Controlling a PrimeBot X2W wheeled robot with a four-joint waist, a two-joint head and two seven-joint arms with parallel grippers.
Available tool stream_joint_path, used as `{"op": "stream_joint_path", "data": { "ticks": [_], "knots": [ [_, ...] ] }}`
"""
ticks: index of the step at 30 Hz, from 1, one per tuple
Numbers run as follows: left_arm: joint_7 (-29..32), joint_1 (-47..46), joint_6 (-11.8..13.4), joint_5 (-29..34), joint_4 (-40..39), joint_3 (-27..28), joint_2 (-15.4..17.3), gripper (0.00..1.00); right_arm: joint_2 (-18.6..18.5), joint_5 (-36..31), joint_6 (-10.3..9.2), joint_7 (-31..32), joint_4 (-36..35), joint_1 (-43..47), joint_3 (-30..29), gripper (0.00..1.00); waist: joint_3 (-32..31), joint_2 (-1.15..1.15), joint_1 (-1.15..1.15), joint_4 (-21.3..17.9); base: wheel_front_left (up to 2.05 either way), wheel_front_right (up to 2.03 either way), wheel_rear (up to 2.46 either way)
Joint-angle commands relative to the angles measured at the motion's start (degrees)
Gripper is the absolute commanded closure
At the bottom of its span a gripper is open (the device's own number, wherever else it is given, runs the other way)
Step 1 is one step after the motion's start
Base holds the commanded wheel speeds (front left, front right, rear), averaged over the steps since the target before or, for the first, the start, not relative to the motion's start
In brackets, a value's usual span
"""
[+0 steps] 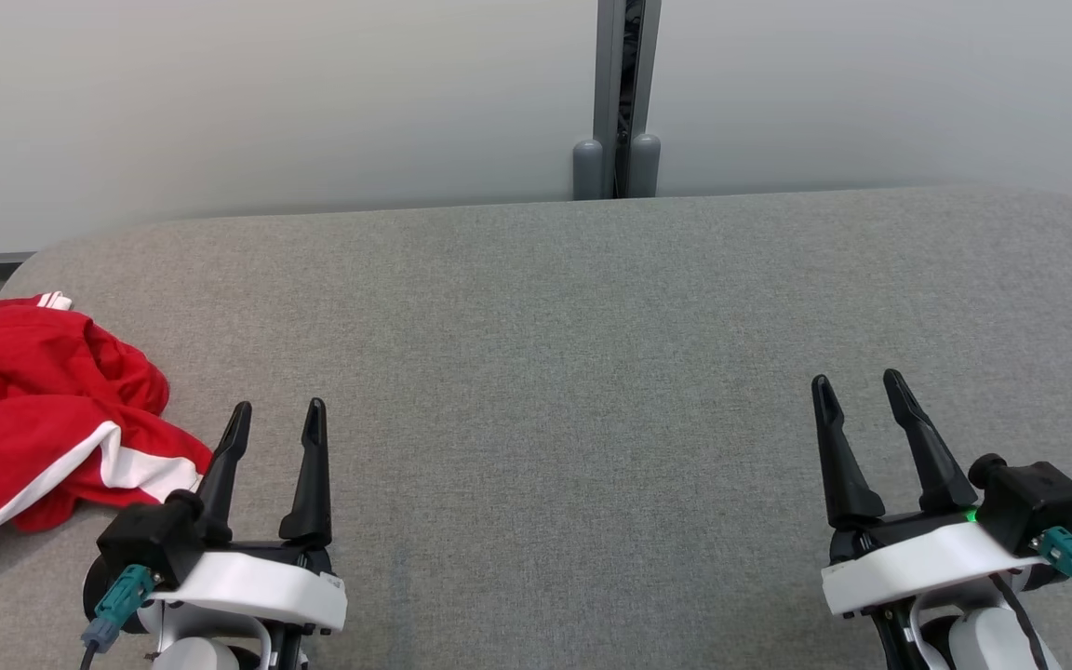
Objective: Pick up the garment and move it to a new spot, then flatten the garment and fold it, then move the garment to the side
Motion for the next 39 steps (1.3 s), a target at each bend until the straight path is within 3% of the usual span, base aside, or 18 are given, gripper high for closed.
{"op": "stream_joint_path", "data": {
  "ticks": [1,22,39],
  "knots": [
    [-0.4,0.0,-0.2,1.7,-0.2,0.1,0.3,0.00,-0.5,-1.1,0.26,-0.7,-0.8,0.2,0.3,0.00,0.0,0.00,0.00,0.0,0.00,0.00,0.00],
    [-2.2,1.3,1.3,10.9,0.3,-0.7,0.4,0.00,-0.6,-7.8,0.31,-3.2,-1.7,1.7,2.5,0.00,-0.6,0.00,0.00,-0.2,0.00,0.00,0.00],
    [-2.2,0.7,1.0,10.7,1.4,-0.2,0.4,0.00,-0.6,-6.8,0.31,-3.1,-1.4,1.6,2.5,0.00,-0.4,0.00,0.00,-0.5,0.00,0.00,0.00]
  ]
}}
